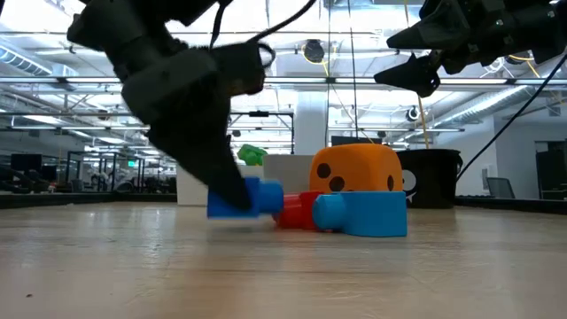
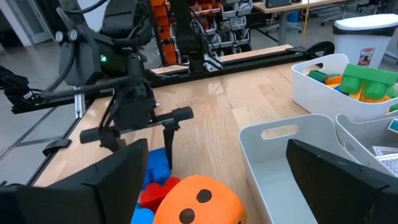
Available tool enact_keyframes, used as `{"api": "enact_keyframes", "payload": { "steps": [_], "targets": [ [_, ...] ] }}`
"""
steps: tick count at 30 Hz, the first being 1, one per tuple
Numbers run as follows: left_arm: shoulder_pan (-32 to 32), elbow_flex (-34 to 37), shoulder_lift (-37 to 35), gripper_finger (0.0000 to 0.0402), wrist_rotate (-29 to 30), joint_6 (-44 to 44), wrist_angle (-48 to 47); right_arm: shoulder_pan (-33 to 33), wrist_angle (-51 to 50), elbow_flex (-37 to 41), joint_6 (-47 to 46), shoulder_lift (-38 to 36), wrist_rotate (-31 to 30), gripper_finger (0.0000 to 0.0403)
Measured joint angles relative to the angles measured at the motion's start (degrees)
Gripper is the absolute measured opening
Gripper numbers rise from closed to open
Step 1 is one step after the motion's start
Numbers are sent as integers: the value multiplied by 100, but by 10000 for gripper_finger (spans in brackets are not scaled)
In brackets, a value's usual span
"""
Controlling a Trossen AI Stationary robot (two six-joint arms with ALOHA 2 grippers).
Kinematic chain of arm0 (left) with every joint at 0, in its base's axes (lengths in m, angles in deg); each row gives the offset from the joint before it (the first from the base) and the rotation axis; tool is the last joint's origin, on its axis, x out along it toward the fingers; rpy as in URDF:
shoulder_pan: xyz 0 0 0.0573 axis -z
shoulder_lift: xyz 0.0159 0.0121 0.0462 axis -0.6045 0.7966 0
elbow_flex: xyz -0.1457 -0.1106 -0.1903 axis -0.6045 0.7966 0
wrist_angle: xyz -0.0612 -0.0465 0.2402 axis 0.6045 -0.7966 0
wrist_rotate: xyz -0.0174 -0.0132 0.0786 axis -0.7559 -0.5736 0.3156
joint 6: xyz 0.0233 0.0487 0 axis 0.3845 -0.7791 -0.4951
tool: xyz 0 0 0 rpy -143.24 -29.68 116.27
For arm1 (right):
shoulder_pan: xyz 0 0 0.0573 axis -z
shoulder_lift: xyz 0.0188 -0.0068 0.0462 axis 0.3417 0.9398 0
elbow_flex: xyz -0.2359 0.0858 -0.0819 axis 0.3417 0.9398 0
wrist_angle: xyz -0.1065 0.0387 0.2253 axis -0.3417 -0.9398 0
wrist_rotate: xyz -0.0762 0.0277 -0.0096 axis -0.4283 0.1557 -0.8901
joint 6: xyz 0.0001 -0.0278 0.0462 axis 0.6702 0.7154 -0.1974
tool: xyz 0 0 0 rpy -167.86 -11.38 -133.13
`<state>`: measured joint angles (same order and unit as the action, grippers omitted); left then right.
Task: Pick & Place Toys
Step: Put the blue game piece into the white bin
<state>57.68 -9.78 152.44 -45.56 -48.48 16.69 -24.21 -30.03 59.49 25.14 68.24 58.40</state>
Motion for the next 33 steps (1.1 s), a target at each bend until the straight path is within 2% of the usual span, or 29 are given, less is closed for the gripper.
{"api": "enact_keyframes", "payload": {
  "steps": [5, 11, 15, 19, 25, 28, 33],
  "targets": [
    [-113, 0, -591, 291, 144, -13, -379, -1, 2, 0, 2, 0, 0, 357],
    [-421, -2, -1957, 291, 1269, -181, -1416, 0, 139, 0, 62, -2, -2, 357],
    [-865, -9, -2867, 291, 2034, -198, -1829, 0, 292, -2, 181, -2, -23, 357],
    [-1490, -9, -3491, 291, 2333, -316, -2003, 0, 311, -2, 201, -2, -26, 357],
    [-2746, -11, -3666, 291, 2370, -297, -2124, 3, 304, -2, 245, -2, -28, 357],
    [-3375, -11, -3494, 291, 2320, -155, -2268, 4, 303, -2, 294, -2, -28, 357],
    [-4241, -11, -3003, 291, 1876, -41, -2279, 4, 300, -2, 352, -2, -28, 357]
  ]
}}
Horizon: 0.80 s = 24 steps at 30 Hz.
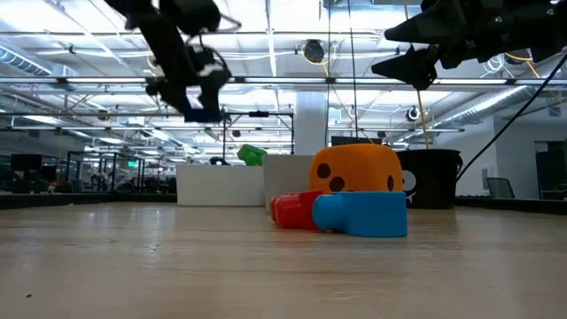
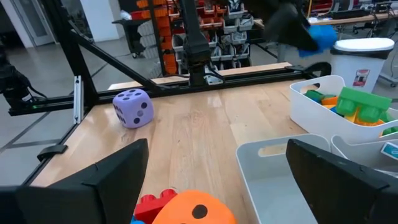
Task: Pick & Place Toys
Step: Put the blue game piece into the white bin
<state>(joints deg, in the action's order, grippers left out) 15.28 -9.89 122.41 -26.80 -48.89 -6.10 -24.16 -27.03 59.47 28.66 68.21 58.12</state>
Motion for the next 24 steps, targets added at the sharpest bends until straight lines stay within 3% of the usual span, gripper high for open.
{"api": "enact_keyframes", "payload": {
  "steps": [8, 16, 21, 24],
  "targets": [
    [-718, 0, 1121, 291, -481, -112, 226, 0, -4, 0, 42, 0, 0, 357],
    [-843, -2, 1810, 291, -630, -226, 331, 4, -66, 0, 97, 0, -2, 357],
    [-832, -4, 1854, 376, -619, -757, 446, 4, -66, 0, 105, 0, -2, 357],
    [-828, 0, 1789, 370, -648, -891, 493, 4, -74, 0, 105, 0, -2, 357]
  ]
}}
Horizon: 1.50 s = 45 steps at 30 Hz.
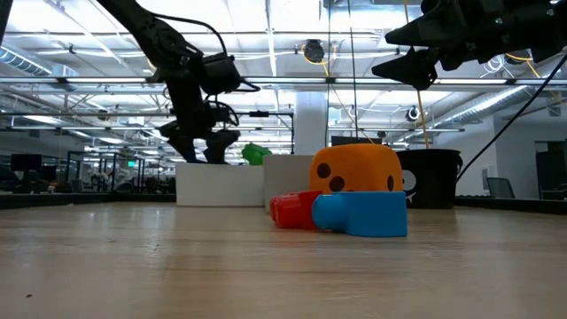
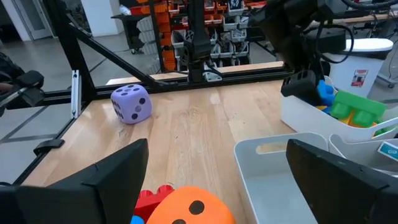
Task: Pick & Place Toys
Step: Put the blue game piece into the white bin, then put the red game piece into the white bin
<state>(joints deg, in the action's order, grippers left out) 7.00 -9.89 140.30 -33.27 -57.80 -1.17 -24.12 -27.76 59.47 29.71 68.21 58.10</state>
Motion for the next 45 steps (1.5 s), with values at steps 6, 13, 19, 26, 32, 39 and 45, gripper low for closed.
{"api": "enact_keyframes", "payload": {
  "steps": [6, 13, 19, 26, 32, 39, 45],
  "targets": [
    [0, 3, -185, 313, 3, -55, 16, 2, -31, 0, 0, 0, 0, 357],
    [46, 3, -730, 335, -145, -63, 4, 2, -29, 0, -2, 0, 0, 357],
    [194, 3, -1173, 383, -286, -16, -17, 2, -27, 0, -50, 0, 1, 357],
    [421, 3, -1301, 394, -534, 223, 10, 2, -26, 0, -66, 0, 2, 357],
    [1084, 5, -1325, 394, -1739, 120, 396, 4, -25, 0, -66, 0, 2, 357],
    [2461, 5, -1329, 395, -1943, -125, 1401, 4, -25, 0, -78, 1, 2, 357],
    [3454, 3, -1144, 395, -1943, -15, 1897, 4, -22, 0, -111, 0, 4, 357]
  ]
}}
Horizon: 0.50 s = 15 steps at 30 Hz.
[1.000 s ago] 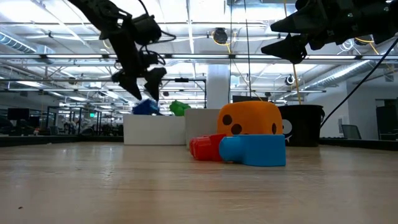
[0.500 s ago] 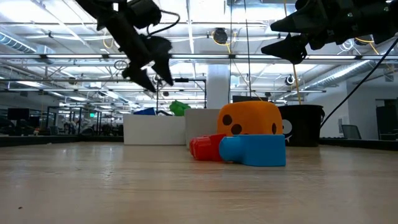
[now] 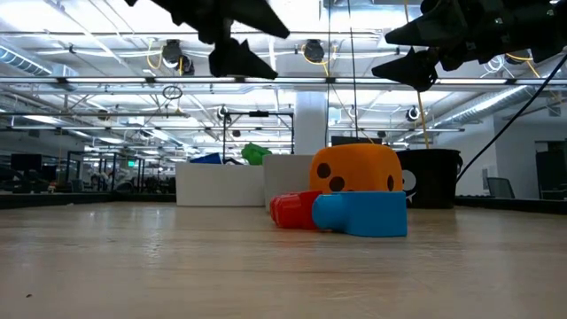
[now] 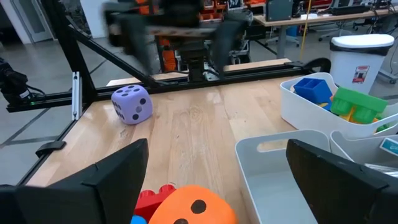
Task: Pick & Place Toys
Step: Put the red game piece into the white bin
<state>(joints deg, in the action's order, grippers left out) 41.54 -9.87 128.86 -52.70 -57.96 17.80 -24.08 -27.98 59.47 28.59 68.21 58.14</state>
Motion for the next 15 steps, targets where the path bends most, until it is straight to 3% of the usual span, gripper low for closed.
{"api": "enact_keyframes", "payload": {
  "steps": [8, 15],
  "targets": [
    [702, 0, 531, 395, 69, 208, 281, -2, 2, 0, -109, 0, 22, 357],
    [962, -4, 1517, 395, 146, 381, 777, -2, 1, 2, -109, 2, 22, 357]
  ]
}}
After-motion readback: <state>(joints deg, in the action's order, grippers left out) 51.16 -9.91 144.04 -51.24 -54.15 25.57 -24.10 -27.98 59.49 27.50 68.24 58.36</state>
